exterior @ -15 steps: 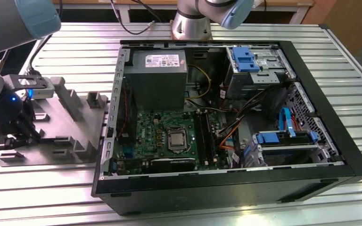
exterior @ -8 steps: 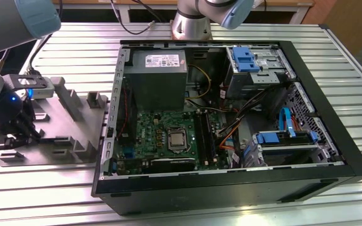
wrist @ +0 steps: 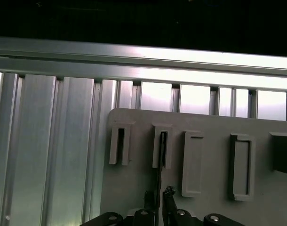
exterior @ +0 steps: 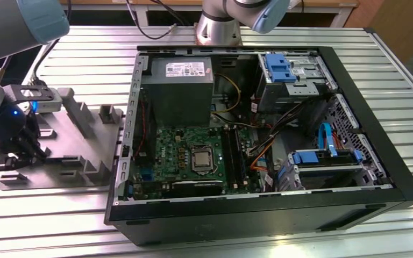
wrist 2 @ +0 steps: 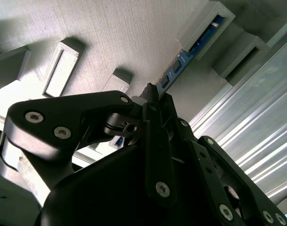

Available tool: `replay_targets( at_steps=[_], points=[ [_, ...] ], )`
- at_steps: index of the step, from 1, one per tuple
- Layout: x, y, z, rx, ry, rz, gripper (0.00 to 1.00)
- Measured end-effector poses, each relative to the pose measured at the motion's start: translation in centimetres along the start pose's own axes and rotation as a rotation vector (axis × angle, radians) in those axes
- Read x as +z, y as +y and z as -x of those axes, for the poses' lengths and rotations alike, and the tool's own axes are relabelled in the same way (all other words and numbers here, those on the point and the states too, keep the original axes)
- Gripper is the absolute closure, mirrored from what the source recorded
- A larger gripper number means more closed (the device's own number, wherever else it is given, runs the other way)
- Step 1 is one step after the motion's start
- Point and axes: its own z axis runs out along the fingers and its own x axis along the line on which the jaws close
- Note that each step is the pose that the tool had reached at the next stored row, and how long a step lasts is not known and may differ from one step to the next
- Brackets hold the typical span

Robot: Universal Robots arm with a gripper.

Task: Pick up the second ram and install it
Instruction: 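Pick up the second ram and move it above second insertion slot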

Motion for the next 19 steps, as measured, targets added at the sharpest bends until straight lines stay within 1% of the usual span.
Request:
replay_targets(
  at_steps=[4,5,16,17,19],
  points=[
    [0.0,0.0,0.0,0.0,0.0001,0.0001,0.8],
    [0.0,0.0,0.0,0.0,0.0001,0.0,0.87],
    [0.0,0.0,0.0,0.001,0.0001,0.0,0.87],
    [0.0,0.0,0.0,0.002,-0.0001,-0.0001,0.87],
    [0.02,0.0,0.0,0.035,-0.0009,-0.001,0.87]
  ],
)
